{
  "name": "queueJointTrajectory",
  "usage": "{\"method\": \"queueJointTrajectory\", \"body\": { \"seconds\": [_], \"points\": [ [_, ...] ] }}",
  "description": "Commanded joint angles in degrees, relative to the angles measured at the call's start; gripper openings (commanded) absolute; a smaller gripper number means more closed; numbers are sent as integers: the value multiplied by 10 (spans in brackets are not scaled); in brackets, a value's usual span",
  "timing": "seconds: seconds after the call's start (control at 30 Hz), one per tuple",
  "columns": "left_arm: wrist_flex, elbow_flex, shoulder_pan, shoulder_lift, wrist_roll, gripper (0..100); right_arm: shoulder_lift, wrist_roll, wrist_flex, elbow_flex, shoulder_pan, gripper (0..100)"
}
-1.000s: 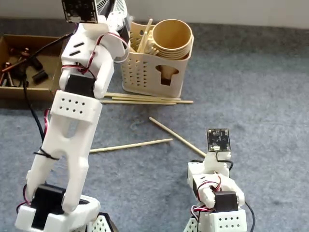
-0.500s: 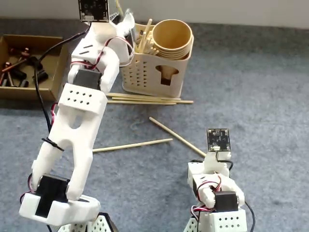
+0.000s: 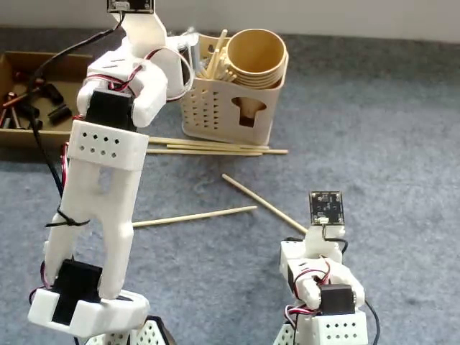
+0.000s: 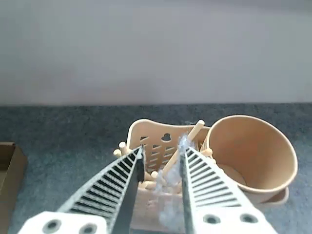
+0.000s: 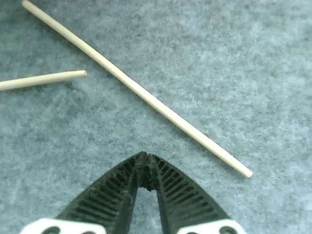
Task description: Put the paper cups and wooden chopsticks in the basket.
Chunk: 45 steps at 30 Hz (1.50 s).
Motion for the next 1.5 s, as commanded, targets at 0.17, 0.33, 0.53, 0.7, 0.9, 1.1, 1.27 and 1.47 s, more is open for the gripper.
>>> {"method": "queueJointTrajectory", "body": {
  "seconds": [0.17, 0.33, 0.53, 0.7, 0.9, 1.1, 1.27, 1.47],
  "points": [
    [162, -85, 69, -7, -93, 126, -3, 4, -22, 58, 40, 5],
    [229, -121, 88, -7, -129, 126, -3, 4, -22, 58, 41, 5],
    [316, -149, 134, -7, -207, 126, -3, 4, -22, 58, 41, 5],
    [380, -152, 175, -7, -257, 126, -3, 4, -22, 58, 41, 5],
    [415, -150, 180, -6, -280, 126, -3, 4, -38, 58, 42, 5],
    [430, -114, 184, -6, -316, 126, -3, 4, -66, 58, 95, 5],
    [425, -22, 203, -6, -334, 126, -3, 4, -66, 58, 99, 5],
    [360, 105, 205, -2, -363, 126, -3, 4, -66, 58, 97, 5]
  ]
}}
